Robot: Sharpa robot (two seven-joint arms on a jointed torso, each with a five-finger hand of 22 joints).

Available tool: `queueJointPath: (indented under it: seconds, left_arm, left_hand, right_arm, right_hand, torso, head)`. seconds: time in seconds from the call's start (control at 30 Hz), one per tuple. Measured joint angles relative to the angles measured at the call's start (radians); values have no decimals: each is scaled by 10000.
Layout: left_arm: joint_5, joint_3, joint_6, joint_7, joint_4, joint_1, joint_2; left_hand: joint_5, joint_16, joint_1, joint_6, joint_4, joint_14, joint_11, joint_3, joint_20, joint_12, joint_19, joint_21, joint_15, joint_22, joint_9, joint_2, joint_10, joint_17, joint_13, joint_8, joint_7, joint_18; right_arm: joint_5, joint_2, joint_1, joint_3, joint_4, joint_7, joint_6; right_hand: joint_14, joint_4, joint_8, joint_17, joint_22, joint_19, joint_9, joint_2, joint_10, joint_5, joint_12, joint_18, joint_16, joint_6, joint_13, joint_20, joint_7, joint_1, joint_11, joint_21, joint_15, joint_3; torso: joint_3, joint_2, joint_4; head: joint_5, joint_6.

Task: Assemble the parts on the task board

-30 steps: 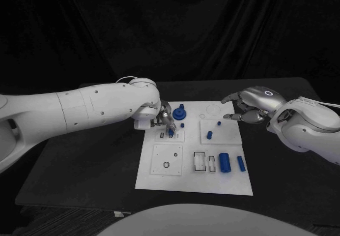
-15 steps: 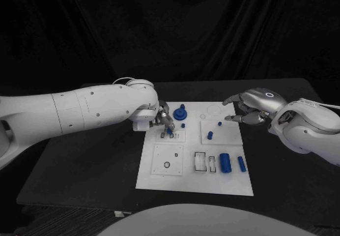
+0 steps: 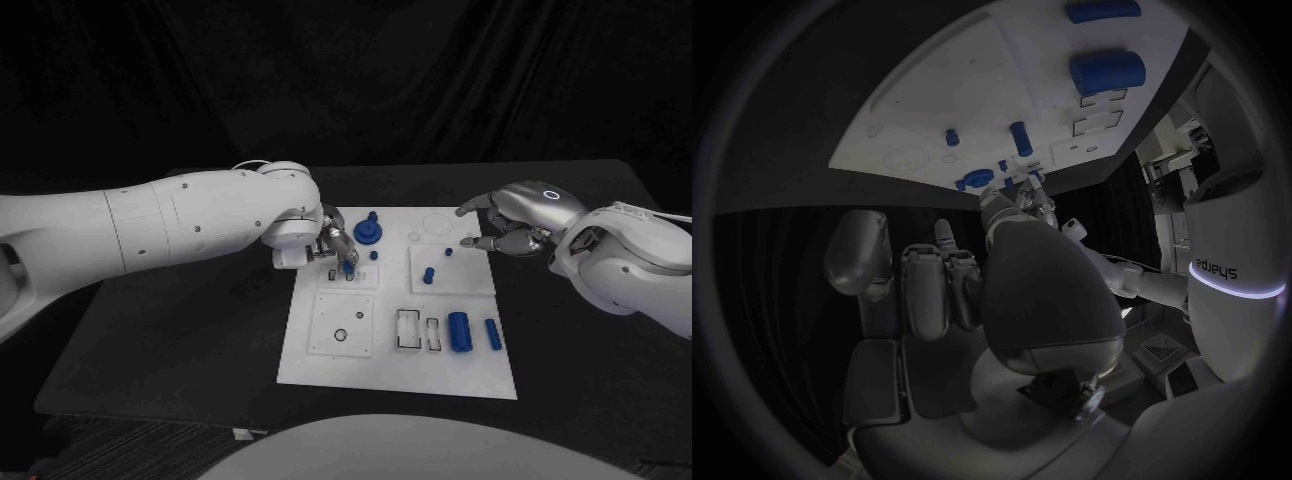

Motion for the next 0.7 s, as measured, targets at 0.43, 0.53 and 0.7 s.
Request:
queueJointPath:
  seconds: [0.43, 0.53, 0.7]
  left_arm:
    - [296, 0, -83, -21, 13, -23, -16]
    - [324, 0, -94, -23, 12, -46, -21]
    - [350, 0, -112, -26, 18, -65, -55]
  left_hand:
    - [-36, 0, -17, 19, -53, 0, 1, 133, 1, 0, -1, 0, 1, -1, 11, -17, 0, 0, -1, 0, 19, 0]
    - [1, 0, -10, 38, -25, 0, 1, 161, -8, 0, -9, -52, 1, -1, 15, -11, 0, 0, -1, -61, 37, 0]
    - [1, 0, -9, 40, -23, 0, 1, 164, -38, 0, -40, -64, 1, -1, 22, -9, 0, 0, -1, -68, 39, 1]
  right_arm:
    - [-1, 4, -1, 0, 2, -22, 62]
    - [-1, 2, -1, 0, 7, -24, 74]
    - [-1, -2, -1, 0, 9, -26, 90]
  right_hand:
    - [0, 0, 0, 0, -1, 0, 0, 0, 0, 0, 0, 0, 0, 36, 0, 0, -36, 0, 0, 0, 0, 0]
    - [0, 0, 0, 0, -1, 0, 1, 0, 0, 0, 0, 0, 0, 36, 0, 0, -36, 0, 0, 0, 0, 0]
    - [0, 0, 0, 0, -2, 0, 1, 0, 0, 0, 1, -1, 0, 36, 0, 0, -36, 0, 0, 0, 0, 0]
  torso:
    - [0, 19, 12]
    - [1, 19, 14]
    - [4, 17, 14]
  head:
    - [11, 1]
    - [28, 1]
    - [55, 0]
